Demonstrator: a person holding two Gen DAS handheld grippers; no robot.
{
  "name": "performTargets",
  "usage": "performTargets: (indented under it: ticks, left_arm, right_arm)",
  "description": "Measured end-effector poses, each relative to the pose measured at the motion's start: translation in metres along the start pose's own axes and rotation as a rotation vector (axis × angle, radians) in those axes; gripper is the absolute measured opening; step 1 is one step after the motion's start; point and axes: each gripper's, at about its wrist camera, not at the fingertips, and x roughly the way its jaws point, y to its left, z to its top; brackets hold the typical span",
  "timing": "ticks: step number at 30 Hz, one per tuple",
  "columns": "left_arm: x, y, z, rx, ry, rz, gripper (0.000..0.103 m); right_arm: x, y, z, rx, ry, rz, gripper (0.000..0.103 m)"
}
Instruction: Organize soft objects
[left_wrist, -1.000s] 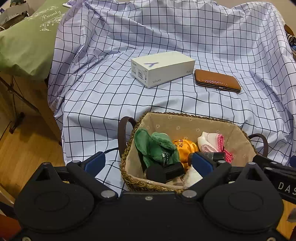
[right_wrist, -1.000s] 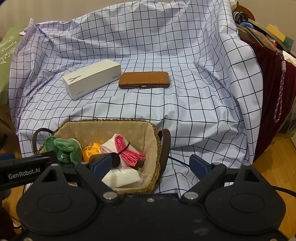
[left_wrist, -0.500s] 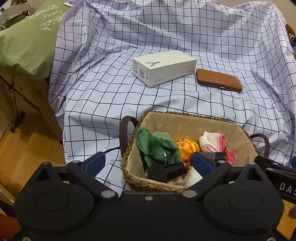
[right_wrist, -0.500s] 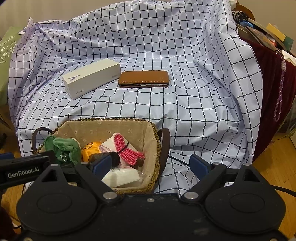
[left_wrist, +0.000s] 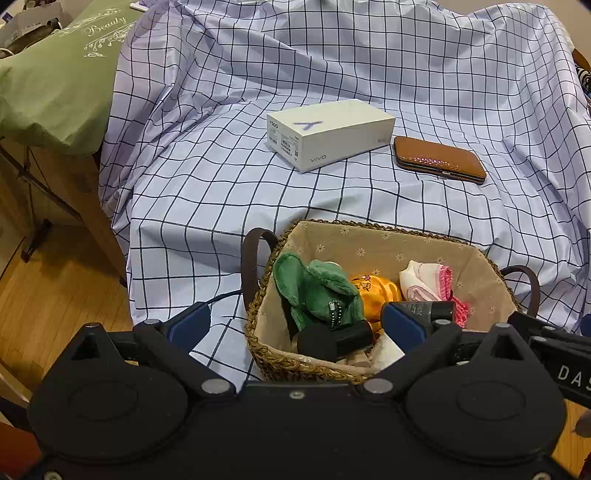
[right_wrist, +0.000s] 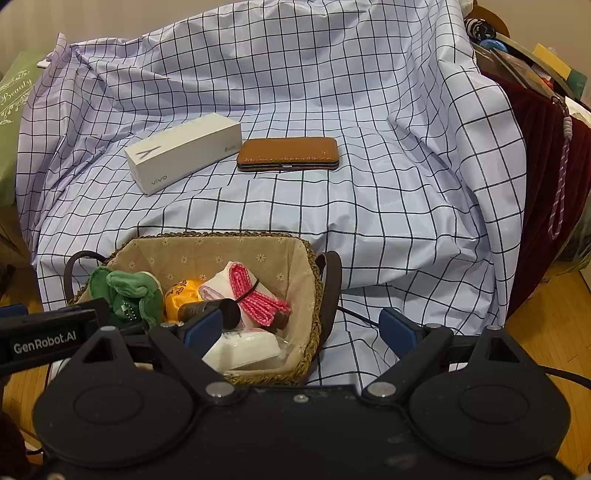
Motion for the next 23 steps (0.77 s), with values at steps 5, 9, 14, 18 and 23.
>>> performTargets:
  ticks: [5,9,14,18,23]
  left_arm:
    - [0.0002,0.0003,-0.0003,0.0,0.001,0.0,0.097]
    - [0.0002,0.0004,-0.0007,0.0,0.001,0.001,0.097]
    - [0.0002,0.0,-0.0008,-0.001,0.001,0.001,0.097]
    - [0.0003,0.0006,-0.0022,0.0,0.002,-0.001,0.097]
    - [0.002,-0.0029,-0.0031,0.014,0.004,0.005,0.097]
  right_arm:
    - [0.0004,0.0013,-0.0014,-0.002,0.003,0.001,0.092]
    - [0.0003,0.0012,-0.001,-0.001,0.003,0.0,0.092]
    - [0.0001,0.0013,-0.001,-0.001,0.003,0.001,0.092]
    - [0.0005,0.0017,-0.001,-0.002,0.003,0.001,0.092]
    - [0.0017,0.0032,-0.003,-0.003,0.006,0.003,0.092]
